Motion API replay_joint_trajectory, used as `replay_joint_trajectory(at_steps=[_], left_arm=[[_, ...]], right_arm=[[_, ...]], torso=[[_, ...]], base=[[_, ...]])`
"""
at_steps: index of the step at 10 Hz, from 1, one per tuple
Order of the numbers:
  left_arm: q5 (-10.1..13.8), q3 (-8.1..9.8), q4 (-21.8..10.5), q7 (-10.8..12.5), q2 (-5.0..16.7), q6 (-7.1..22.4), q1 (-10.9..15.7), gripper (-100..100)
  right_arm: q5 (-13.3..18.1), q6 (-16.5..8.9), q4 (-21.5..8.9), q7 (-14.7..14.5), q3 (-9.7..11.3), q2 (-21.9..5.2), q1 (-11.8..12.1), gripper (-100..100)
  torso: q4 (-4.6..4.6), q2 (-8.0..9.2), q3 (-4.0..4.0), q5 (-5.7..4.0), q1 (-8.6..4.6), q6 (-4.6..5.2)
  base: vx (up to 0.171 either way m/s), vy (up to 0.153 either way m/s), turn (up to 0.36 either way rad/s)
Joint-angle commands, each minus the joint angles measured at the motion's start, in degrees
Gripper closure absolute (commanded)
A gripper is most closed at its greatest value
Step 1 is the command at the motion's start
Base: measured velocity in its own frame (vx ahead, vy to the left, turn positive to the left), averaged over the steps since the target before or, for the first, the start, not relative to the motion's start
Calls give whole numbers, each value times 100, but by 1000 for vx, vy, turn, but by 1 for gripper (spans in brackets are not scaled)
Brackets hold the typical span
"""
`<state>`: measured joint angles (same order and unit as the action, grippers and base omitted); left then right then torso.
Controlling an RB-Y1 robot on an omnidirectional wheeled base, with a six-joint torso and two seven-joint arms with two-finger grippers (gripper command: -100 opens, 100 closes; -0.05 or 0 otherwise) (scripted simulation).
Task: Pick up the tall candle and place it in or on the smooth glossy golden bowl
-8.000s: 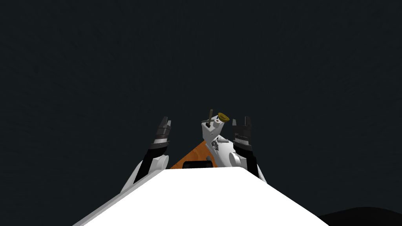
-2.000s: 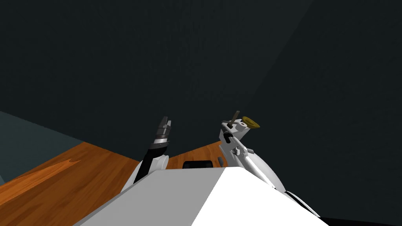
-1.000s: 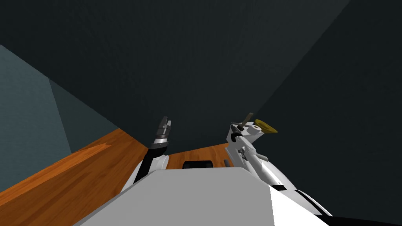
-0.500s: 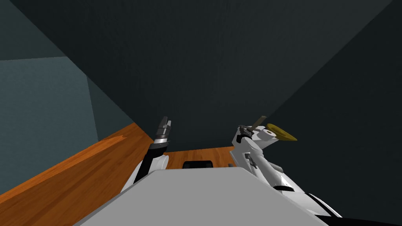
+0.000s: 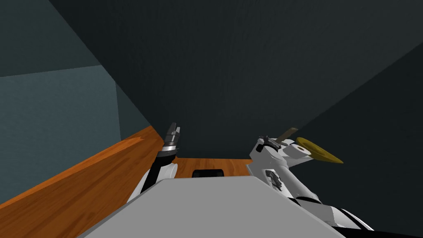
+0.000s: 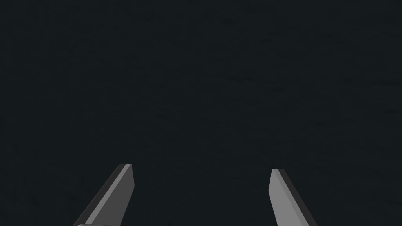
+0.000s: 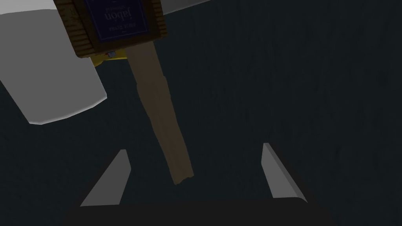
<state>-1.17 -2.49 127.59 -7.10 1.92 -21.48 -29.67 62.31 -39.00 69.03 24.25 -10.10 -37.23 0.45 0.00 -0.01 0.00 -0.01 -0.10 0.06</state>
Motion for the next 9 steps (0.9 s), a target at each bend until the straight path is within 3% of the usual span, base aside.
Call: replay_joint_trajectory(at_steps=[1,2,4,8,9], left_arm=[[0,0,0,0,0,0,0,0],[0,0,0,0,0,0,0,0],[0,1,0,0,0,0,-1,0],[0,0,0,0,0,0,0,0],[0,1,0,0,1,0,-1,0]], right_arm=[[194,-108,-286,79,-205,-89,3,-100],[300,-171,-547,128,-342,-145,25,-100],[300,-171,-547,128,-342,-145,25,-100],[647,-404,-1299,308,-853,-338,125,-100],[647,-404,-1315,308,-853,-338,125,-100]], torso=[[0,0,0,0,0,0],[-1,-4,-2,-1,-3,-4],[-1,0,0,-3,-8,3],[-1,-4,-3,-3,-13,1],[-1,-3,-2,-5,-21,4]], base=[[48,-15,271],[50,-34,224],[28,-22,0],[45,-38,184],[31,-53,52]])
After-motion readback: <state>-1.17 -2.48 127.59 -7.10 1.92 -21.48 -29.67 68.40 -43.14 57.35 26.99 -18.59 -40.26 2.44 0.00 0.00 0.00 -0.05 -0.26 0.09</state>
